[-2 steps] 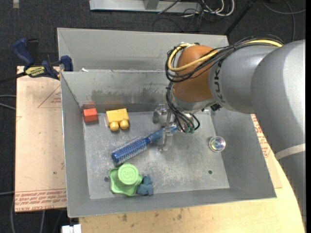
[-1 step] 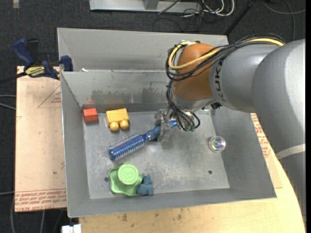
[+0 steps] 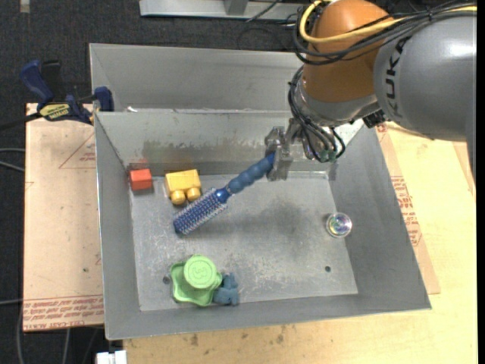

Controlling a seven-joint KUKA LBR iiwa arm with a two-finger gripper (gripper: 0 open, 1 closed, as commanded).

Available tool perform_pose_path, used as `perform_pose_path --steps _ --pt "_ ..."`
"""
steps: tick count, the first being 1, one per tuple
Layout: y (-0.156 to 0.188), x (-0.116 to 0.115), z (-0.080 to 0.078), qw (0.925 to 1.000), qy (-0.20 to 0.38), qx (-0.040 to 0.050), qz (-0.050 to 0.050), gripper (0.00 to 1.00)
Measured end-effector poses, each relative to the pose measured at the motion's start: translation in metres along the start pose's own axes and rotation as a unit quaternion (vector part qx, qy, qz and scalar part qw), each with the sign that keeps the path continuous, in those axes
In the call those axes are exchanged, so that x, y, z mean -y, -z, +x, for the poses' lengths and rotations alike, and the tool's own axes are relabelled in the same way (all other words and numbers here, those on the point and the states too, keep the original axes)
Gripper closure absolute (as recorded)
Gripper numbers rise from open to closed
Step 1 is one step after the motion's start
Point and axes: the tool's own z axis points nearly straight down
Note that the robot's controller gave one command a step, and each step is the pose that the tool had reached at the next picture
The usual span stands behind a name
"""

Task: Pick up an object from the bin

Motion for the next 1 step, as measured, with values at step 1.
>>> perform_pose_path --steps 1 --pt "-0.0051 0.0000 0.0017 1.0000 0.000 -0.0041 0.000 0.00"
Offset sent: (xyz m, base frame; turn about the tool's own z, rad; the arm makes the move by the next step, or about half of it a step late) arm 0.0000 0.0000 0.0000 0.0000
